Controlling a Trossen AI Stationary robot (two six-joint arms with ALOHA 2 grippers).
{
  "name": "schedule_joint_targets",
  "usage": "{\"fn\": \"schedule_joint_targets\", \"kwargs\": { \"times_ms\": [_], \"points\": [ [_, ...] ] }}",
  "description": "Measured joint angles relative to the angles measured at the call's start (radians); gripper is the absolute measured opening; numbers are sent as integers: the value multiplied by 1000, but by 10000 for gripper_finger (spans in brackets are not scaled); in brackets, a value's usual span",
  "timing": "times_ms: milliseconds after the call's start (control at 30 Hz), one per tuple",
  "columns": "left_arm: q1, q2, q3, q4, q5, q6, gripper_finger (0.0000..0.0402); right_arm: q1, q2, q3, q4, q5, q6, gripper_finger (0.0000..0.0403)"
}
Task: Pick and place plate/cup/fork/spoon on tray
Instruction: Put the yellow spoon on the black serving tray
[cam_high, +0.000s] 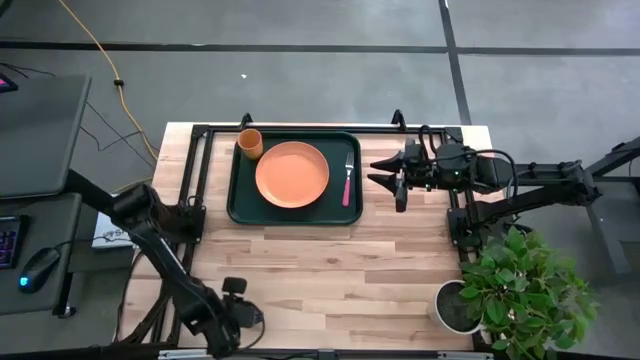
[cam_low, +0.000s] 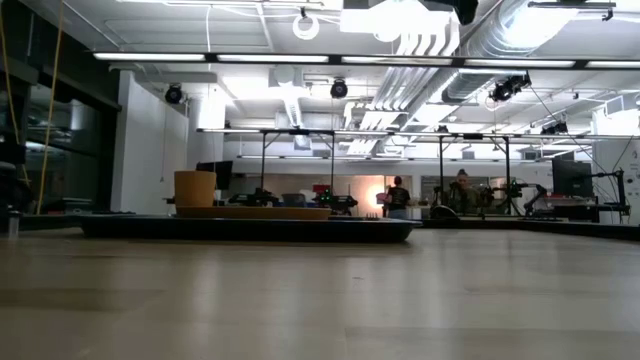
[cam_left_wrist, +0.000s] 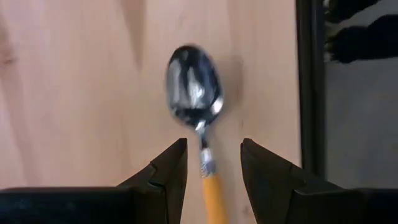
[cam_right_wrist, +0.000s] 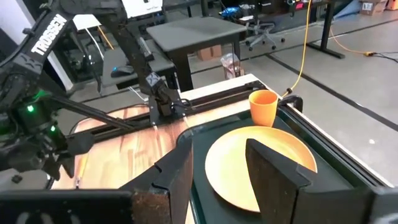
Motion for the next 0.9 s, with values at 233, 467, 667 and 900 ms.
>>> {"fn": "schedule_joint_targets", "kwargs": {
  "times_ms": [233,467,667,900],
  "points": [
    [10,17,-17,63,32,-81,133,0,0,0,-36,0,49,142],
    [-4,9,-145,210,57,-158,133,0,1,0,-64,0,56,142],
    [-1,8,-160,208,-1,-110,133,0,2,0,-66,0,56,142],
    [-1,10,-160,200,15,-69,133,0,2,0,-66,0,53,142]
  ]
}}
